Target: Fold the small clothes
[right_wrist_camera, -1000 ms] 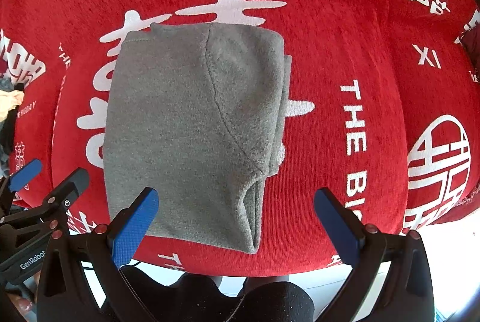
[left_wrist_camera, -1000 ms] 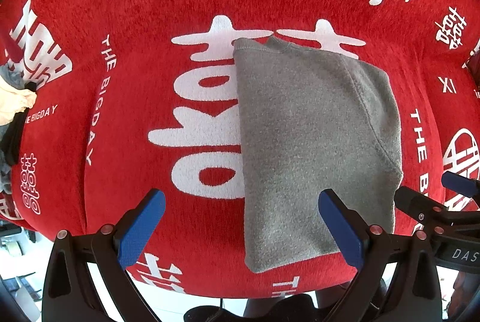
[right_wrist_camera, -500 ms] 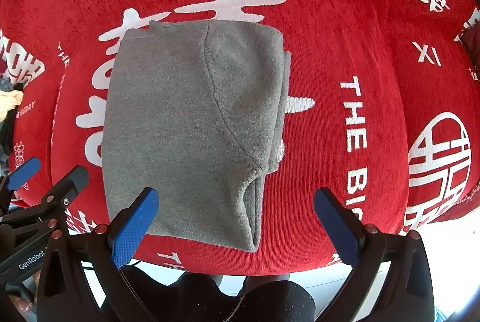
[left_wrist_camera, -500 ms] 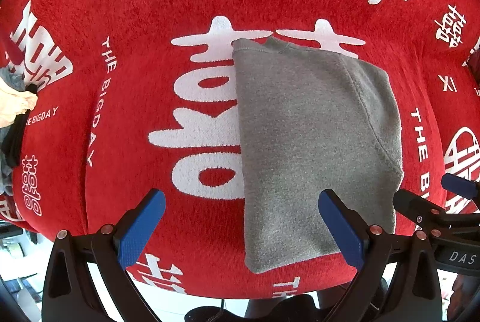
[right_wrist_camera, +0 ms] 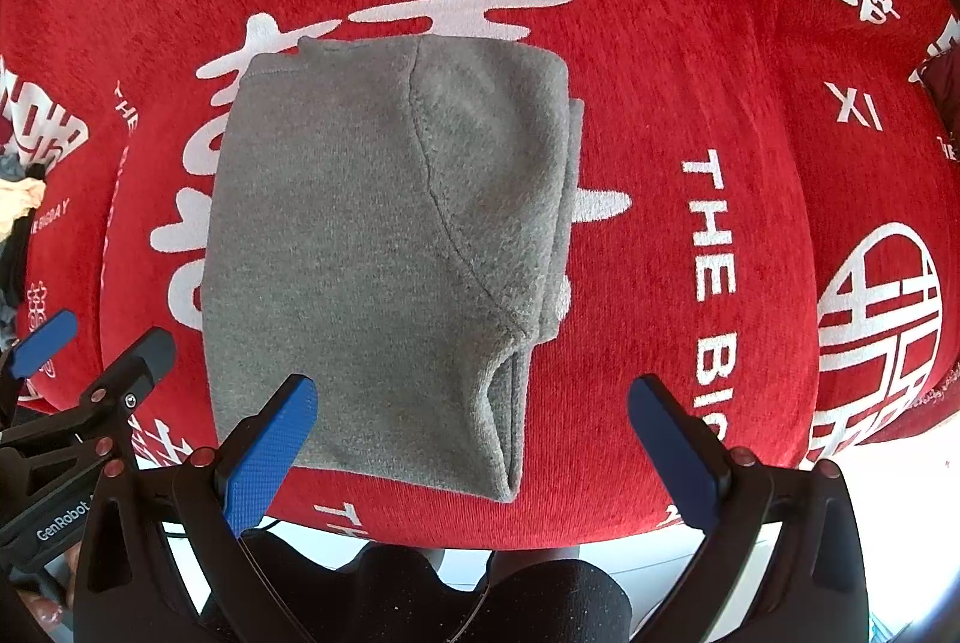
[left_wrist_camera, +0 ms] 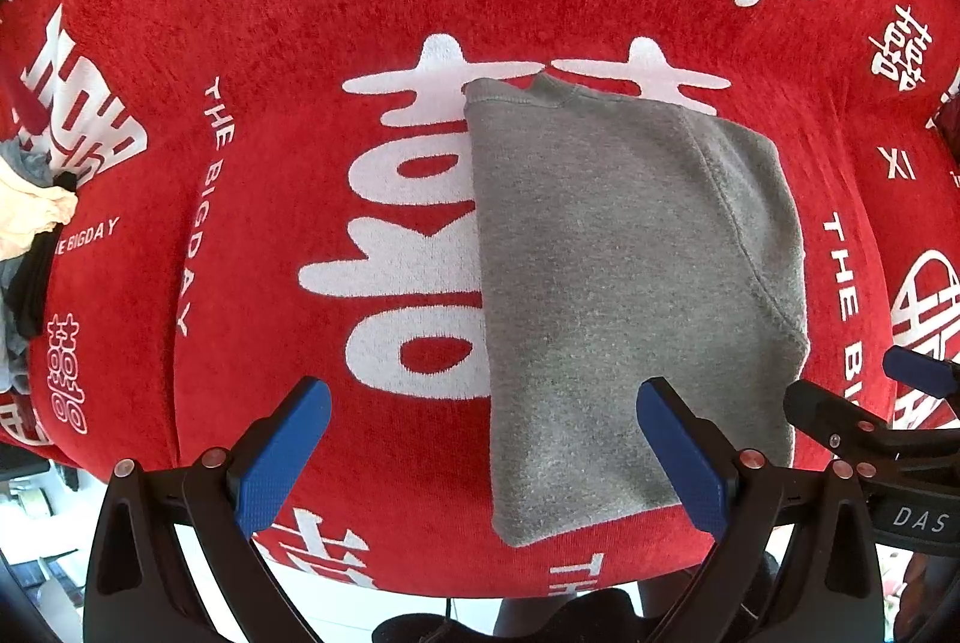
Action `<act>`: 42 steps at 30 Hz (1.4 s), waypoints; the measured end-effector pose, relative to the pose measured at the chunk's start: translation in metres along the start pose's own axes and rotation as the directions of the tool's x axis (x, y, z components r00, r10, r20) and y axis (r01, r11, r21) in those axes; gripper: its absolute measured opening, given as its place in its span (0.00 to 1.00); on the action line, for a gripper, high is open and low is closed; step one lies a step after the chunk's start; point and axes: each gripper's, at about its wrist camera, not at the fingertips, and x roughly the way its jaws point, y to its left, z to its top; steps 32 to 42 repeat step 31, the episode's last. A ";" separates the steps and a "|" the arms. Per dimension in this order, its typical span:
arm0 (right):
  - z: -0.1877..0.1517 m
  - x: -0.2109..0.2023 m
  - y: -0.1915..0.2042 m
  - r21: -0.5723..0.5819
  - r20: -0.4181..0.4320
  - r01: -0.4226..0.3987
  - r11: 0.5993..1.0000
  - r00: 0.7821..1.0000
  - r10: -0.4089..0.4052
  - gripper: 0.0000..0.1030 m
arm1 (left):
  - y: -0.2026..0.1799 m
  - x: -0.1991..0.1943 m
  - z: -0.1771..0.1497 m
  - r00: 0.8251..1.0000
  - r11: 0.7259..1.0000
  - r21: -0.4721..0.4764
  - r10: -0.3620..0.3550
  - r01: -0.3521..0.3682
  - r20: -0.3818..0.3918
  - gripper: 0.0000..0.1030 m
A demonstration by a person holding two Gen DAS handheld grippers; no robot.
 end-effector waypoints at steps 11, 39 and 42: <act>0.000 0.001 -0.001 -0.001 0.001 0.000 1.000 1.000 0.000 1.00 | -0.002 0.000 -0.001 1.000 1.000 0.009 0.004 -0.004 0.000 0.99; 0.002 0.000 -0.001 -0.001 0.003 0.003 1.000 1.000 -0.003 1.00 | 0.003 0.001 -0.003 1.000 1.000 0.000 -0.002 0.002 0.021 0.99; 0.002 0.000 -0.001 -0.001 0.003 0.003 1.000 1.000 -0.003 1.00 | 0.003 0.001 -0.003 1.000 1.000 0.000 -0.002 0.002 0.021 0.99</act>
